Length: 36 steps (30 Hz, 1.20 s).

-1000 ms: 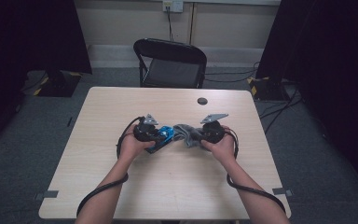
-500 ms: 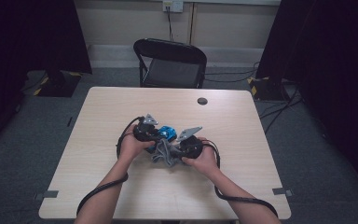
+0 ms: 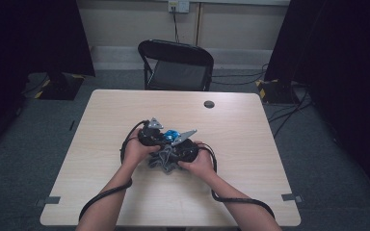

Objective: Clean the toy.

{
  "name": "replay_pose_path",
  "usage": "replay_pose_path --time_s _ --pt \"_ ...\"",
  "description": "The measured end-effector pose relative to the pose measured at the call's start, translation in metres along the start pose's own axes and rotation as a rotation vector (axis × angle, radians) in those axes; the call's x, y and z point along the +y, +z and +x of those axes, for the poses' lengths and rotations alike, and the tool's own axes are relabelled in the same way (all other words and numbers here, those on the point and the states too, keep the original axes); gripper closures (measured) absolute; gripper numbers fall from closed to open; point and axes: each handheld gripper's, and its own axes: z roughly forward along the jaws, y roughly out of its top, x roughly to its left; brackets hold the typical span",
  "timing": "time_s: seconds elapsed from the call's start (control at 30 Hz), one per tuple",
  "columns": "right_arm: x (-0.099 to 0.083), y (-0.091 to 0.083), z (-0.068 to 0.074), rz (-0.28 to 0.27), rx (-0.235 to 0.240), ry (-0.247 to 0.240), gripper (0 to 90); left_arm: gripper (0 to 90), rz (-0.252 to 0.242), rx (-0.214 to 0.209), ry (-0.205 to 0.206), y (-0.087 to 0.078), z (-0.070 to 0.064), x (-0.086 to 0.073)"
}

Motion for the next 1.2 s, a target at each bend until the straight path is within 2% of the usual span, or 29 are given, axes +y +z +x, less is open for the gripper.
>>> replay_pose_path --time_s 0.3,0.53,0.8,0.97,1.2 --pt "-0.005 -0.003 -0.009 -0.014 -0.015 0.041 79.7 51.5 -0.005 0.004 0.004 0.0 0.0 -0.001" --pt "-0.006 -0.006 -0.015 -0.012 -0.035 0.048 79.7 51.5 -0.003 0.004 0.005 0.0 0.0 -0.001" --pt "-0.009 -0.011 -0.025 -0.017 -0.07 0.077 79.7 51.5 -0.005 0.004 0.006 0.0 0.0 -0.001" --pt "-0.011 -0.014 -0.029 -0.01 -0.092 0.078 79.7 51.5 -0.004 0.005 0.005 0.0 0.0 -0.001" --pt "-0.017 -0.023 -0.044 -0.012 -0.132 0.119 79.7 51.5 -0.006 0.006 0.006 0.0 -0.001 -0.001"
